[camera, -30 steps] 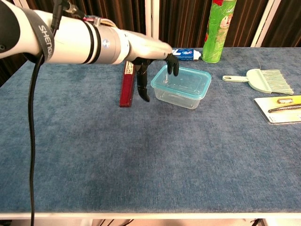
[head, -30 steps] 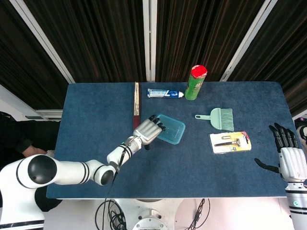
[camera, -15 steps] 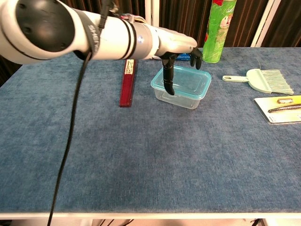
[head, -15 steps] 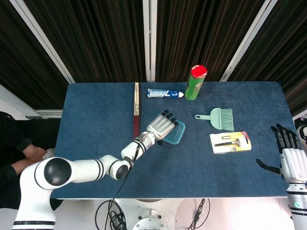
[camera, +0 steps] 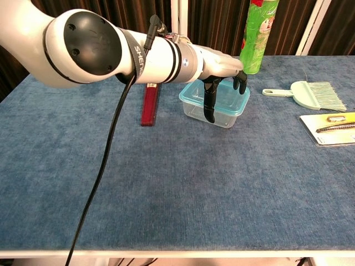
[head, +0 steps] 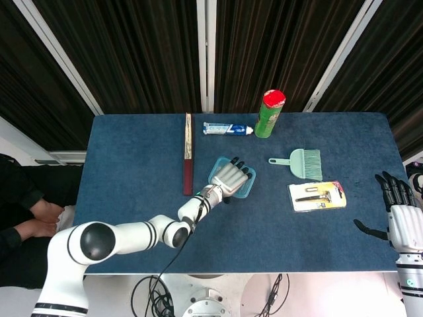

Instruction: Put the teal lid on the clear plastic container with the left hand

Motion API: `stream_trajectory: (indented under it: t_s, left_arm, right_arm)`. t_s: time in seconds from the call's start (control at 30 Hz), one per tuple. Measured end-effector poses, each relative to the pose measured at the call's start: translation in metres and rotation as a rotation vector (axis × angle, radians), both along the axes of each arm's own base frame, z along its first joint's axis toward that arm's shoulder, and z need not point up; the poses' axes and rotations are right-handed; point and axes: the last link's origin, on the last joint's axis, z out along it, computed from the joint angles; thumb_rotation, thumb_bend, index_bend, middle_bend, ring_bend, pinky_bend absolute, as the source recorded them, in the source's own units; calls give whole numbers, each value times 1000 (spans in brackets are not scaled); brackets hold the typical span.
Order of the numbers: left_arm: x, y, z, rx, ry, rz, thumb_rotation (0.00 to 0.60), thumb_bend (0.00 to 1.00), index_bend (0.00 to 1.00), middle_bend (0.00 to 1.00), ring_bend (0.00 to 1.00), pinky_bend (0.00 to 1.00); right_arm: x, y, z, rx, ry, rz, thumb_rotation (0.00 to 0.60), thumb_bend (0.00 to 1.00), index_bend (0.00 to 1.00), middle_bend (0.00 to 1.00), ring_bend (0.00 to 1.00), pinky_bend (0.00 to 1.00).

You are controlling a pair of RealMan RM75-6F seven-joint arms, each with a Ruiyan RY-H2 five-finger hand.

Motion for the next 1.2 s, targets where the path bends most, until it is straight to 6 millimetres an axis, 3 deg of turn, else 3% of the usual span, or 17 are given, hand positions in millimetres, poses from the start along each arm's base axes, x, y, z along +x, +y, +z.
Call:
stream_trajectory:
  t_s: [0.5,0.8,1.03,1.2]
  left_arm:
    - [-9,0,-6,1,26,9,600,93,203,144,43,0]
    - [-4,-4,7,10,-17,-7,600,91,203,144,43,0]
    - [-9,-20,27,8,-61,-49,600,90,203,144,43,0]
    - [-17,-36,28,-9,-52,-83,600,87,203,144,43,0]
  right_arm:
    - [0,1,0,-3,1,1,600,40,0,0,0,0]
    - [2,2,2,-9,4,5,600,39,0,0,0,0]
    - [3,1,1,-3,1,15,600,40,0,0,0,0]
    - [4,2,-1,2,0,20,600,40,0,0,0,0]
